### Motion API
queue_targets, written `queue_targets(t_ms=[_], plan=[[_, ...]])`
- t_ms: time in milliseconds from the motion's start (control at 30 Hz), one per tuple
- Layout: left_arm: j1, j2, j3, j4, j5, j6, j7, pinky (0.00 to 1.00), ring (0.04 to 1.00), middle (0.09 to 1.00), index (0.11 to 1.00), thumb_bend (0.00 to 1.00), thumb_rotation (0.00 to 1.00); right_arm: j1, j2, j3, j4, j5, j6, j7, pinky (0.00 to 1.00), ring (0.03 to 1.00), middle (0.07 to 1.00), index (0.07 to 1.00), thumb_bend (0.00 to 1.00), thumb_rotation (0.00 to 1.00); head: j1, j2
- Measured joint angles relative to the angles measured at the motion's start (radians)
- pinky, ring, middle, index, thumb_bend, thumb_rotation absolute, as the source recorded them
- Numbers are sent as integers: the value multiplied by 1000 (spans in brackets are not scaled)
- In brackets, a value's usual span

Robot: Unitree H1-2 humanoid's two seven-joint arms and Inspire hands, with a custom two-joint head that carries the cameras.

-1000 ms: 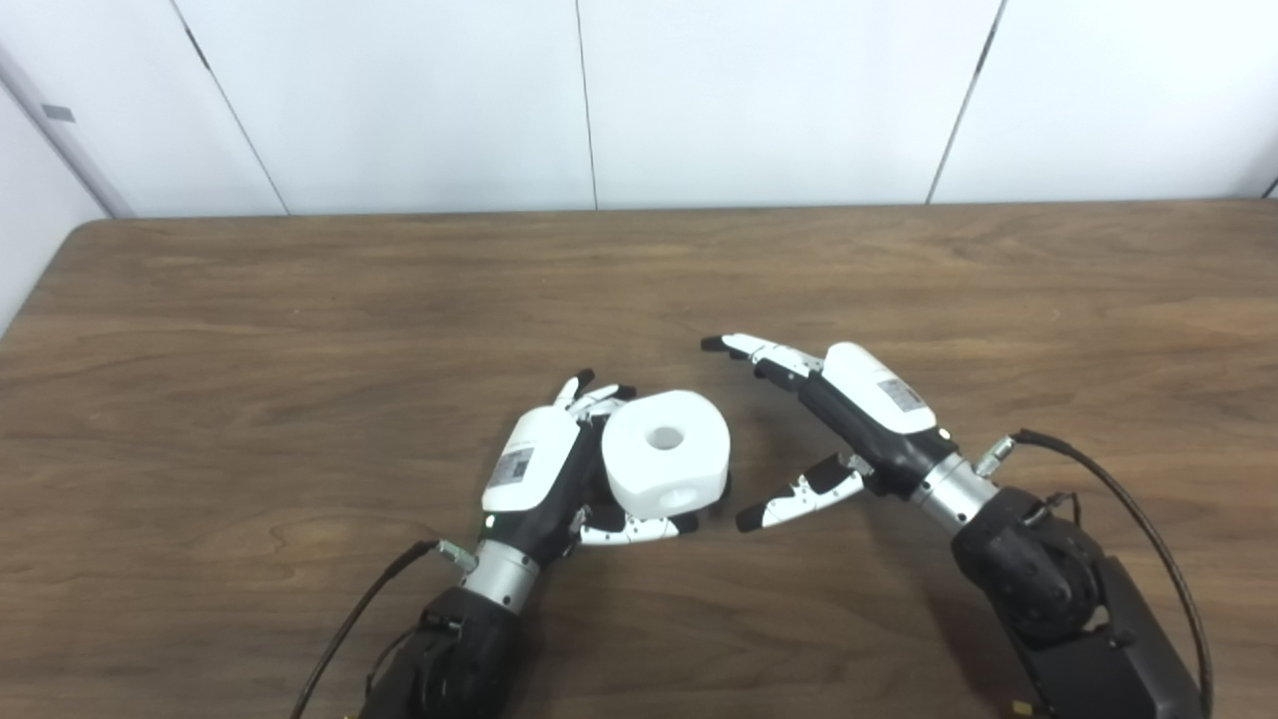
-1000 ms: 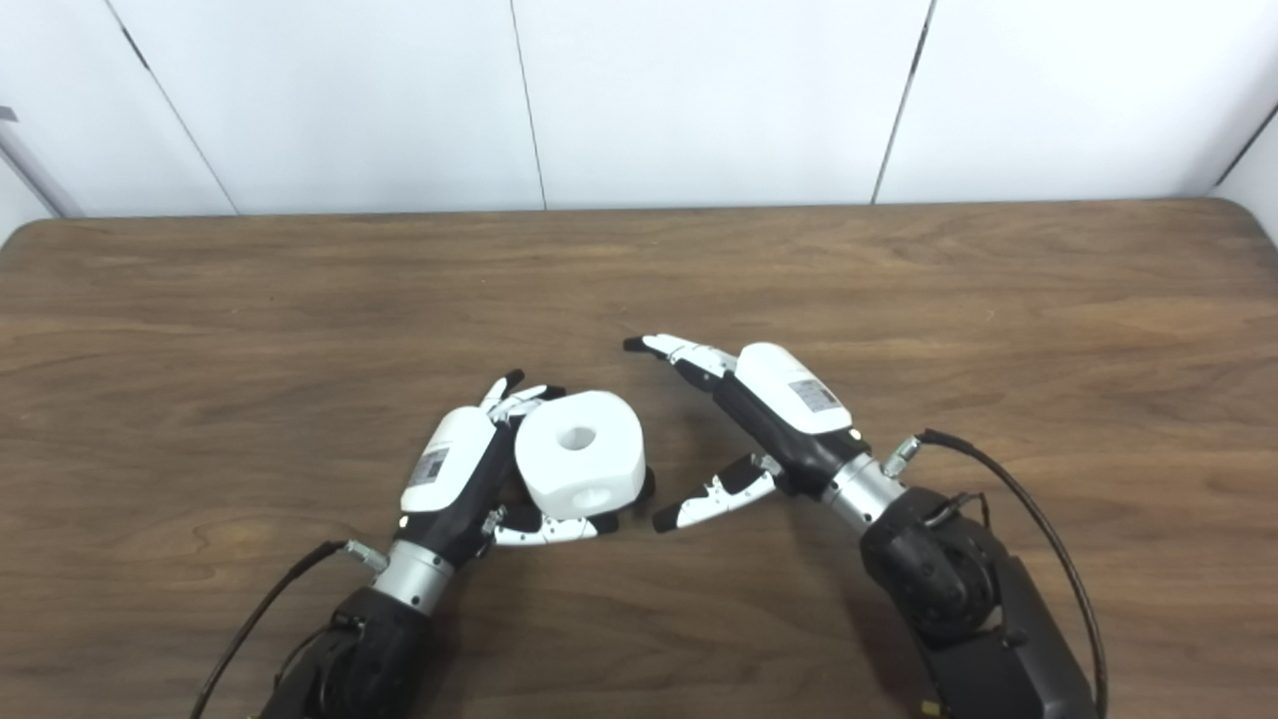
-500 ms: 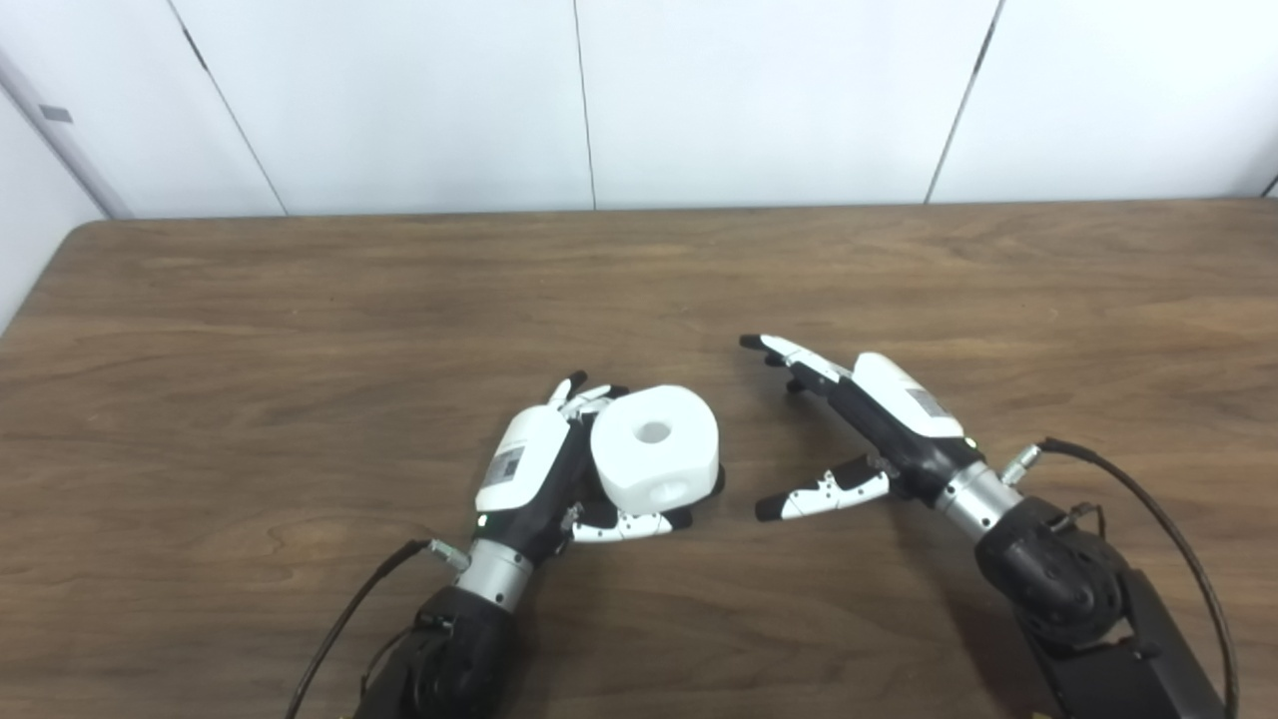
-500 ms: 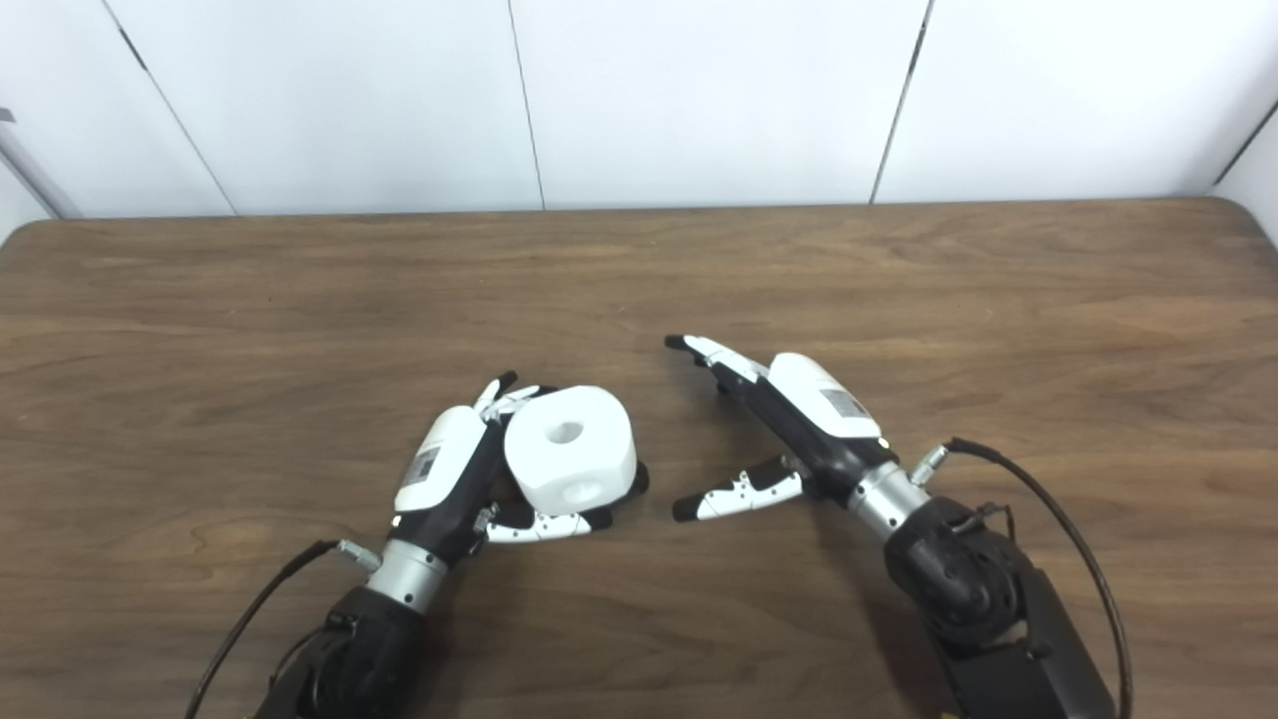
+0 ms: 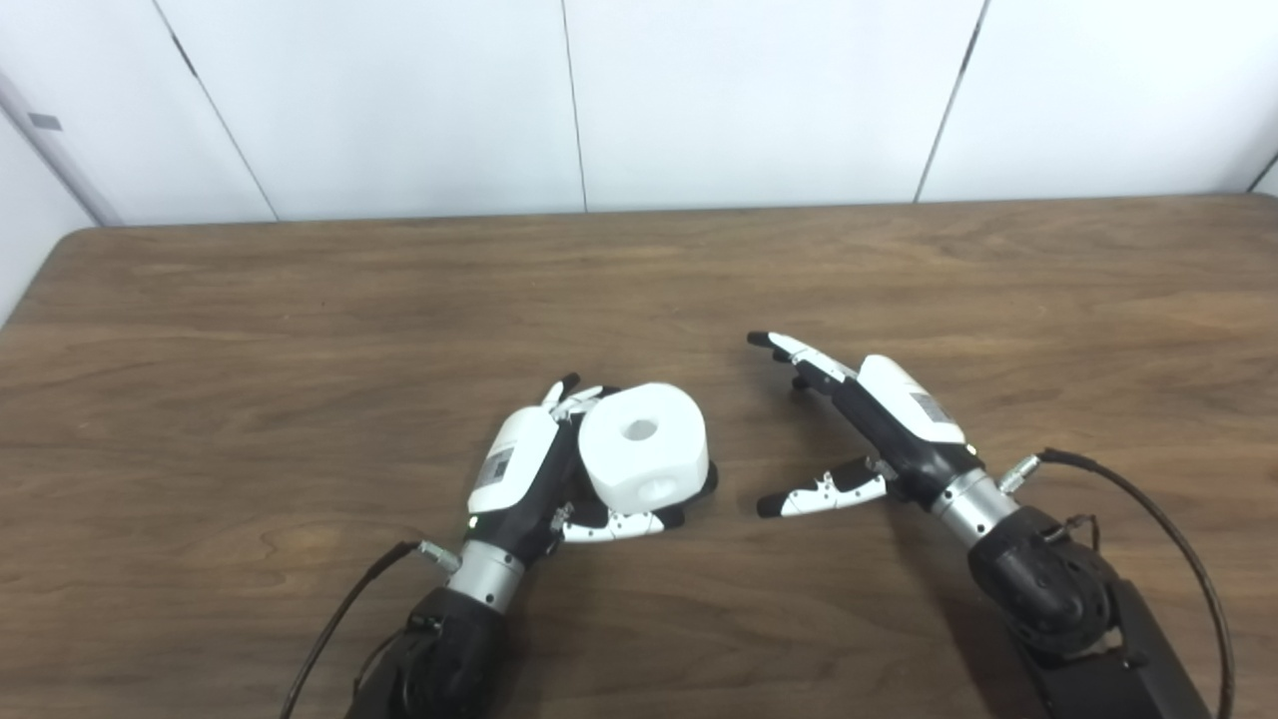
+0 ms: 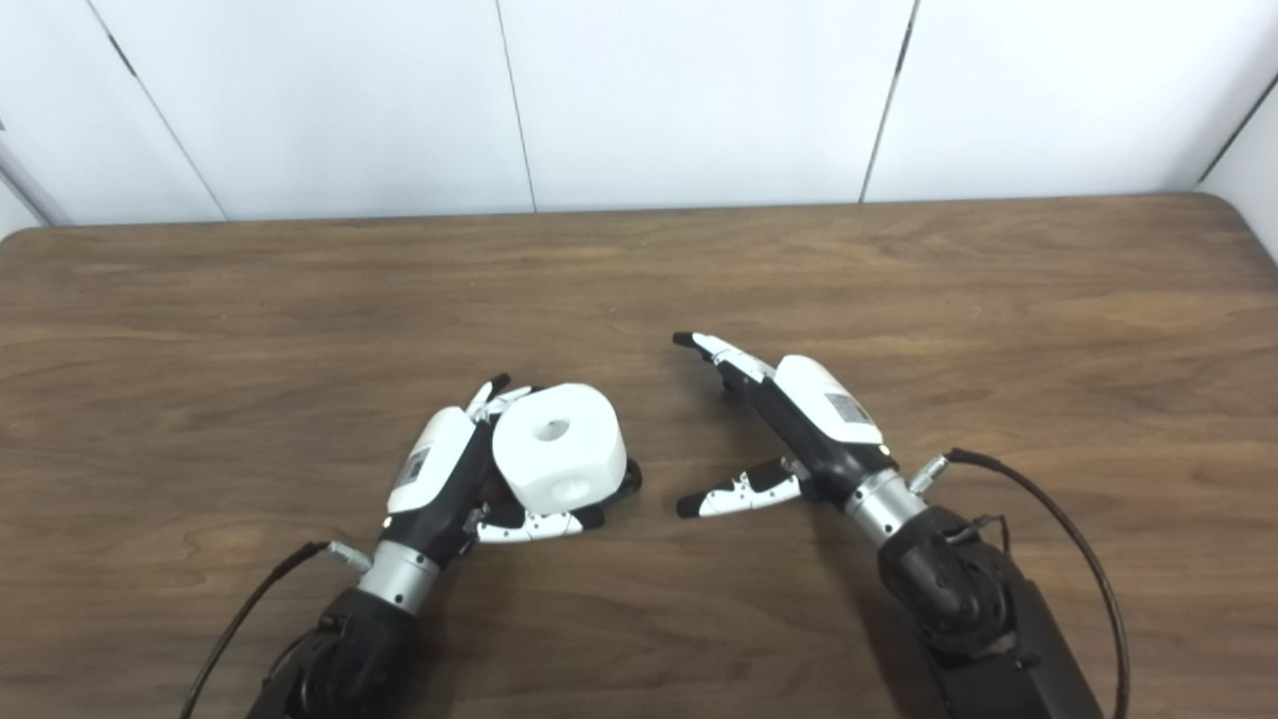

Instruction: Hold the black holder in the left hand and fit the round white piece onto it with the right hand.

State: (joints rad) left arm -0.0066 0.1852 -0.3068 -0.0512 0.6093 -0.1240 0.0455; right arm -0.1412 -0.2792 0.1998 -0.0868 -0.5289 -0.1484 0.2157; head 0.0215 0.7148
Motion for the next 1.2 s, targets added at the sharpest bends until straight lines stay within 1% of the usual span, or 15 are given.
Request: queue_targets(t_ms=[67, 100, 167, 233, 333, 367, 400, 433, 467, 567, 633, 700, 867, 1033, 1200], plan=[[-2, 37, 9, 0, 1, -13, -11, 1000, 859, 703, 483, 524, 53, 0, 10, 0, -5, -7, 16, -3, 780, 889, 928, 916, 698, 276, -8, 3], [-2, 51, 17, 0, 1, -16, -11, 1000, 859, 703, 484, 524, 54, 0, 15, -1, -13, -9, 24, -4, 780, 890, 928, 915, 696, 273, -11, 9], [-1, 75, 31, 0, 1, -14, -15, 1000, 857, 704, 485, 524, 56, -2, 25, 0, -27, -11, 30, -9, 789, 897, 929, 910, 692, 263, -15, 9], [-1, 89, 39, -1, 1, -12, -17, 1000, 856, 706, 486, 524, 57, -6, 36, -1, -37, -11, 35, -16, 793, 900, 929, 908, 694, 261, -18, 11], [-1, 93, 41, -1, 1, -11, -20, 1000, 856, 722, 490, 524, 60, -13, 52, -3, -50, -9, 41, -22, 774, 881, 926, 899, 696, 256, -26, 9], [-1, 93, 41, -1, 1, -10, -21, 991, 858, 737, 556, 757, 61, -15, 54, -6, -51, -7, 42, -24, 773, 877, 925, 898, 694, 263, -26, 5], [-1, 94, 41, -1, 1, -8, -24, 987, 864, 760, 613, 877, 68, -15, 54, -10, -53, -6, 44, -24, 774, 874, 924, 899, 690, 271, -26, 8], [-1, 96, 41, -1, 1, -6, -32, 985, 868, 775, 649, 951, 72, -15, 53, -17, -56, -5, 48, -24, 775, 871, 924, 899, 687, 275, -26, 8], [-1, 99, 41, -2, 2, -4, -43, 980, 875, 798, 692, 976, 82, -15, 52, -22, -59, -5, 58, -25, 783, 876, 926, 901, 681, 273, -25, 3], [0, 110, 42, -6, -4, -4, -59, 959, 897, 858, 806, 999, 91, -16, 50, -35, -72, -1, 81, -25, 799, 887, 931, 901, 672, 250, -25, 2], [1, 115, 47, -10, -21, -3, -71, 949, 908, 879, 852, 1000, 90, -18, 51, -39, -82, 3, 87, -26, 796, 886, 930, 897, 668, 241, -26, 0], [-2, 125, 54, -18, -30, -1, -93, 945, 912, 885, 867, 1000, 87, -21, 51, -40, -82, 4, 93, -28, 799, 887, 930, 897, 663, 240, -26, 5], [-1, 142, 76, -32, -66, -1, -126, 949, 915, 894, 896, 1000, 80, -23, 53, -40, -82, 10, 99, -29, 800, 885, 929, 893, 661, 223, -29, 2], [4, 166, 98, -41, -99, -1, -160, 966, 931, 905, 952, 1000, 129, -34, 56, -39, -82, 10, 100, -38, 787, 875, 922, 890, 664, 247, -31, -1], [7, 166, 112, -41, -130, -1, -168, 956, 940, 931, 984, 1000, 171, -38, 59, -31, -67, 17, 100, -40, 779, 875, 922, 896, 667, 222, -26, -12]])
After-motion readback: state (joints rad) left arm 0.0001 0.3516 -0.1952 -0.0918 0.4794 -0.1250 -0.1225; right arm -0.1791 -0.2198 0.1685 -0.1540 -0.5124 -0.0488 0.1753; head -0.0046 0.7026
